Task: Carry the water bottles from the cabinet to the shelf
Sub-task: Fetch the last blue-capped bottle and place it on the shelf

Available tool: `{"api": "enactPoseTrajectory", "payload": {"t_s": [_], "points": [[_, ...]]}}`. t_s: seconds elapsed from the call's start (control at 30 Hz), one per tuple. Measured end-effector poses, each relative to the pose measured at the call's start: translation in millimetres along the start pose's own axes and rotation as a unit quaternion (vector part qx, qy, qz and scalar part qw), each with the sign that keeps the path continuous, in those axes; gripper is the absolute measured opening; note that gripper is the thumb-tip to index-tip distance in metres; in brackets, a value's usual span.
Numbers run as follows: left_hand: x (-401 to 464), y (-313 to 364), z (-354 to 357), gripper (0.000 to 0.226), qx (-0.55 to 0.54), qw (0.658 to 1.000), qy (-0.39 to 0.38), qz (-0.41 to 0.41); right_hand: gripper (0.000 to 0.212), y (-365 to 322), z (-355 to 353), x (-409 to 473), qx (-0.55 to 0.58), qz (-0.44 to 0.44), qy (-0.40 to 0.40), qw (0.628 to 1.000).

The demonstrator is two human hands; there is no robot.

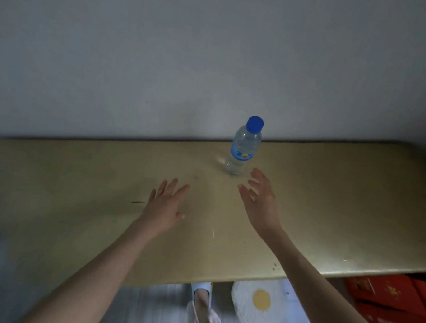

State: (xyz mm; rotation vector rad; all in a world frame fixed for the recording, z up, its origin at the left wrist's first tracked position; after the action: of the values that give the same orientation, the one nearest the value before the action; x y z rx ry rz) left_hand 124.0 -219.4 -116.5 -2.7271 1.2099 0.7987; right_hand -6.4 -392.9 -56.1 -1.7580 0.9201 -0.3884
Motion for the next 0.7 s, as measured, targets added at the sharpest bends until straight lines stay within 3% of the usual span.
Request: {"api": "enactPoseTrajectory", "payload": {"t_s": [0.13,0.27,0.47,0.7], "points": [[50.9,-17.4,14.5,0.097,-0.019,0.997,-0.059,-0.046,0.052,4.9,3.5,29.6,0.143,0.033,0.085,0.985],[58.5,-20.8,46.0,0.113,-0.022,0.988,-0.129,-0.077,0.060,7.4,20.3,46.0,0.179,0.022,0.100,0.979],[60.0,-19.5,53.5,0.115,-0.014,0.989,-0.116,-0.088,0.071,4.9,19.5,73.1,0.160,0.000,0.155,0.975],[61.0,-22.7,54.0,0.118,-0.027,0.991,-0.096,-0.093,0.062,6.5,17.2,105.9,0.205,-0.001,0.166,0.965]]}}
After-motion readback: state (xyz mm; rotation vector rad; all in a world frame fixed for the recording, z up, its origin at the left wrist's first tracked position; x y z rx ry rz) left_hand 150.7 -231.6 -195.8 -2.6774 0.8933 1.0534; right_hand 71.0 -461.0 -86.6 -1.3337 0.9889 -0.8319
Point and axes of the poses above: each hand's wrist, its own x-axis towards the middle knuckle, its own z-axis out of the palm, y = z × x, the point moved 9 cm from there along x, towards the middle knuckle, and after that the axes turned 5 degrees about x, right-handed, at the moved point
